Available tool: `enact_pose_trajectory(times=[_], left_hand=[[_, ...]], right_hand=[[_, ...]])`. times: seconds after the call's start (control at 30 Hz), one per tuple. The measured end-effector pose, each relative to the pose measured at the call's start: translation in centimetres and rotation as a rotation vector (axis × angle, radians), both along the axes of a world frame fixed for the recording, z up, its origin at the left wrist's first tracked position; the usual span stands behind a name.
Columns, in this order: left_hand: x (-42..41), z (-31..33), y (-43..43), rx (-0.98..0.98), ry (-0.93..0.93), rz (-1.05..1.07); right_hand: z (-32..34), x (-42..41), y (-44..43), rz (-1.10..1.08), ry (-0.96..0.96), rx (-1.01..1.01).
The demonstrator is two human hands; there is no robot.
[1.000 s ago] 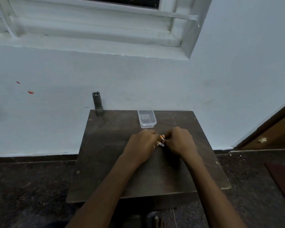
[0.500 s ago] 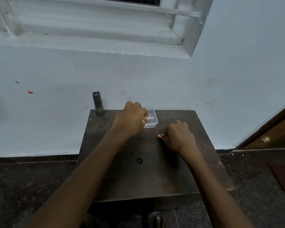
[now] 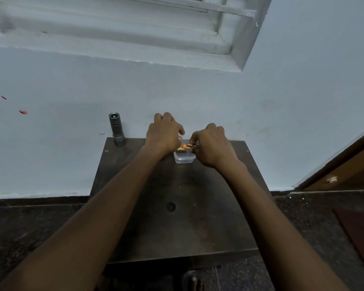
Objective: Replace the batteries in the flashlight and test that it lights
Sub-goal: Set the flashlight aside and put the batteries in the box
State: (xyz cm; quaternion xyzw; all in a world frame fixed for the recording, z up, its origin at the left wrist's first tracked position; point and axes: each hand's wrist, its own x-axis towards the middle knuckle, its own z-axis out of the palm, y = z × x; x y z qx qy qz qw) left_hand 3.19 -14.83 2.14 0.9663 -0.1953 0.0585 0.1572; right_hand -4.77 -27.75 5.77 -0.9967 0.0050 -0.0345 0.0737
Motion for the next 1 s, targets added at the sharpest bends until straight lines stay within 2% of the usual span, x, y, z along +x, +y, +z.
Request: enact_pose_trajectory(times=[0.07, 0.17, 0.4, 0.77, 1.0], left_hand=[[0.0, 0.1, 0.5, -0.101, -0.029, 0.061], [-0.1, 0.2, 1.1, -0.166, 0.029, 0.098], [-0.9, -0.8, 1.3, -0.168, 0.152, 0.150], [-0.9, -1.3, 1.2, -0.252, 0.193, 0.132], [-0.4, -1.8, 0.9, -0.267, 0.191, 0.129]], right_hand=[[-0.1, 1.0, 0.4, 0.018, 0.020, -0.019], [-0.5, 2.4, 0.8, 0.040, 0.063, -0.060], [-1.5, 4.9, 1.2, 0.100, 0.208, -0.156], [-2.7, 5.1, 0.5, 0.210, 0.033, -0.270], [-3.4, 5.1, 0.4, 0.166, -0.013, -0.266]])
